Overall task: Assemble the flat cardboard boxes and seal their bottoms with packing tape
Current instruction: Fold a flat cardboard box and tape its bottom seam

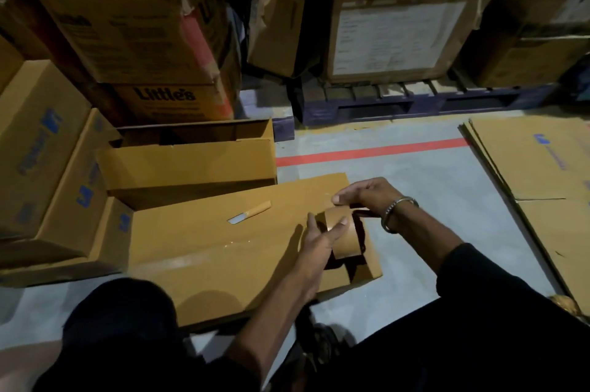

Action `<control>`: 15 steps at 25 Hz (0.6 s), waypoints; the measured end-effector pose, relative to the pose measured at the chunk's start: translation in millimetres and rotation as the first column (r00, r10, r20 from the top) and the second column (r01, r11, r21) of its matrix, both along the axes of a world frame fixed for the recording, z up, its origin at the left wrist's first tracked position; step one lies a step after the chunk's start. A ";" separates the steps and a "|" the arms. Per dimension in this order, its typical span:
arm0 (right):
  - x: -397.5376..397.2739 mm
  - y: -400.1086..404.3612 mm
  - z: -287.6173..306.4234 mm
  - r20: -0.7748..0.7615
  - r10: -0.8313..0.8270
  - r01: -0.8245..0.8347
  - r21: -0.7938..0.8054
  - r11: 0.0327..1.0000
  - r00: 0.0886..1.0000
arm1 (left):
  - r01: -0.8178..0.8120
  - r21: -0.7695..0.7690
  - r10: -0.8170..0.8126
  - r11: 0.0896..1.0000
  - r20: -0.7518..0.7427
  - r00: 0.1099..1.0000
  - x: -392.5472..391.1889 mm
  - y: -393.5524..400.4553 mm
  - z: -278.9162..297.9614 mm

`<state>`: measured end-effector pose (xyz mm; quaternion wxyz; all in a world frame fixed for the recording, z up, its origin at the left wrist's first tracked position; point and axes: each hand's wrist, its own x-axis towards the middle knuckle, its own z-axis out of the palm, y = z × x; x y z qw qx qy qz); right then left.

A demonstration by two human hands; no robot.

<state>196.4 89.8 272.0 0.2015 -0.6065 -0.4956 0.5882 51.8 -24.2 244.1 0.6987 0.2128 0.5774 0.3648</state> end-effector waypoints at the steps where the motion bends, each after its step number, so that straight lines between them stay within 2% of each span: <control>1: 3.4 11.6 -3.2 0.007 -0.026 0.026 -0.007 1.000 1.000 | -0.025 0.016 0.026 1.000 -0.022 0.999 9.4 4.0 -5.3; 4: 6.5 44.6 -14.7 0.110 -0.012 0.014 -0.017 1.000 0.994 | -0.125 0.044 0.127 0.991 -0.040 0.991 32.7 16.1 -13.4; 9: 13.7 86.0 -31.8 0.080 -0.074 0.082 -0.097 0.992 0.994 | -0.049 0.133 0.062 0.990 -0.096 0.994 51.5 23.2 -19.4; 12: 9.3 104.3 -43.4 0.026 -0.138 0.138 -0.005 0.990 0.990 | -0.054 0.204 0.069 0.977 -0.066 0.995 63.2 13.8 -25.4; 15: 4.3 120.7 -54.1 0.039 -0.174 0.171 0.066 0.983 0.984 | -0.046 0.200 0.057 0.979 -0.052 0.997 79.0 -10.8 -27.8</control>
